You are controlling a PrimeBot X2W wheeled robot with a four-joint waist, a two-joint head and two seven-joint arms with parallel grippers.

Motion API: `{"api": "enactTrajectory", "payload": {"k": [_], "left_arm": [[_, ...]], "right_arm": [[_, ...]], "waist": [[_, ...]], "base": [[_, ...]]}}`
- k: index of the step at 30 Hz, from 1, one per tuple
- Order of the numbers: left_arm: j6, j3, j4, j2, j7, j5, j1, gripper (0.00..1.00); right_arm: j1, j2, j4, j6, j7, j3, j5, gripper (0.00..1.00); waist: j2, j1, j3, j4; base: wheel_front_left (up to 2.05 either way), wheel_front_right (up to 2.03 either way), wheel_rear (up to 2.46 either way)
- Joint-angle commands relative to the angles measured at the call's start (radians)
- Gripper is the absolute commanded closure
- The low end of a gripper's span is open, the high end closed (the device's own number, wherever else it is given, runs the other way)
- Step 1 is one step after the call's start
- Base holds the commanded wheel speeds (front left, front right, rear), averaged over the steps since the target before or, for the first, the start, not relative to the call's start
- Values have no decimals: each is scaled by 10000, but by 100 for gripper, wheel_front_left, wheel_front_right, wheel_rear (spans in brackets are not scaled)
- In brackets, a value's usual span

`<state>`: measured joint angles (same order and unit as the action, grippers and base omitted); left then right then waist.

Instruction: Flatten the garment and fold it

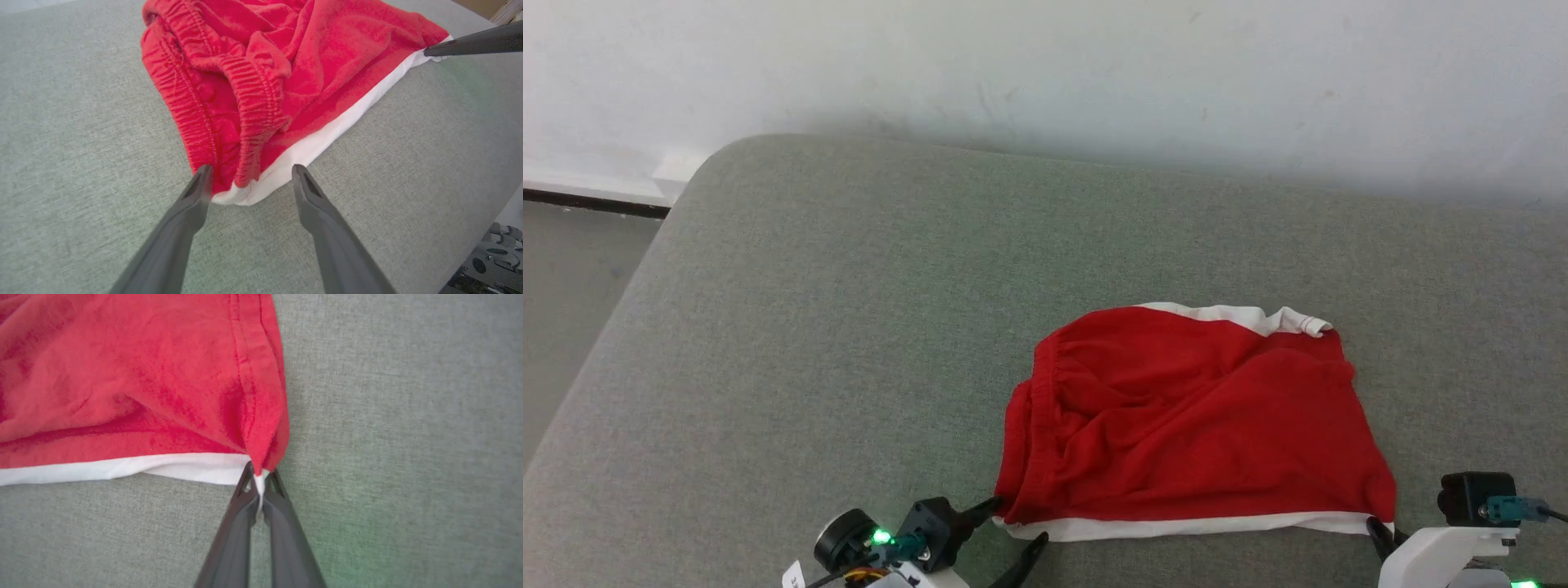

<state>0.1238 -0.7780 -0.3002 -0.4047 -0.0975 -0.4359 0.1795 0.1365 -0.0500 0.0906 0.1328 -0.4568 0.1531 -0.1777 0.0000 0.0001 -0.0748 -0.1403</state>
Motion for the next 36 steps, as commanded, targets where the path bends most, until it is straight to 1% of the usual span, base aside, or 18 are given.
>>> {"api": "enactTrajectory", "payload": {"k": [1,4,5,6,7,8,9,13,17,23,27,31,36], "left_arm": [[66,-74,-67,-35,-56,-82,188,0],[67,-276,-185,-93,-137,-234,303,0],[67,-348,-224,-112,-151,-282,336,9],[67,-420,-257,-130,-157,-338,369,51],[67,-480,-291,-145,-156,-393,404,63],[67,-534,-331,-158,-157,-446,438,85],[67,-572,-381,-169,-159,-492,473,100],[68,-717,-628,-184,-110,-574,613,100],[68,-838,-726,-222,-286,-653,640,100],[21,-630,-399,-417,-751,-861,517,100],[-171,-345,317,-687,-860,-995,490,100],[-397,104,1434,-997,-762,-1291,600,100],[-706,663,3158,-1517,-153,-1505,1101,100]], "right_arm": [[-58,-4,-28,-21,-11,2,-19,100],[-73,-4,-45,-21,-4,32,-19,100],[-69,-4,-40,-21,1,39,-20,100],[-64,-4,-35,-21,8,42,-21,100],[-61,-4,-33,-21,14,44,-22,100],[-60,-4,-31,-21,18,44,-24,100],[-61,-4,-31,-21,20,43,-27,100],[-83,-4,-59,-21,56,53,-43,100],[-130,-22,-145,-21,191,167,-130,100],[-196,-396,-666,-21,489,-12,-695,100],[-365,-912,-1358,-21,484,-236,-1356,100],[-728,-1505,-2256,-21,232,-299,-2001,100],[-1569,-2116,-3260,-21,-266,-163,-2938,100]], "waist": [[0,-1,-59,52],[0,-1,-99,71],[0,-1,-103,73],[0,-1,-112,75],[0,-1,-124,76],[0,-1,-136,76],[0,-1,-149,74],[0,-1,-183,49],[0,-1,-111,1],[0,-1,209,-29],[0,-1,430,59],[0,-1,631,221],[0,-1,943,450]], "base": [[0,0,0],[0,0,0],[0,0,0],[0,0,0],[0,0,0],[0,0,0],[0,0,0],[0,0,0],[0,0,0],[0,0,0],[0,0,0],[0,0,0],[0,0,0]]}}
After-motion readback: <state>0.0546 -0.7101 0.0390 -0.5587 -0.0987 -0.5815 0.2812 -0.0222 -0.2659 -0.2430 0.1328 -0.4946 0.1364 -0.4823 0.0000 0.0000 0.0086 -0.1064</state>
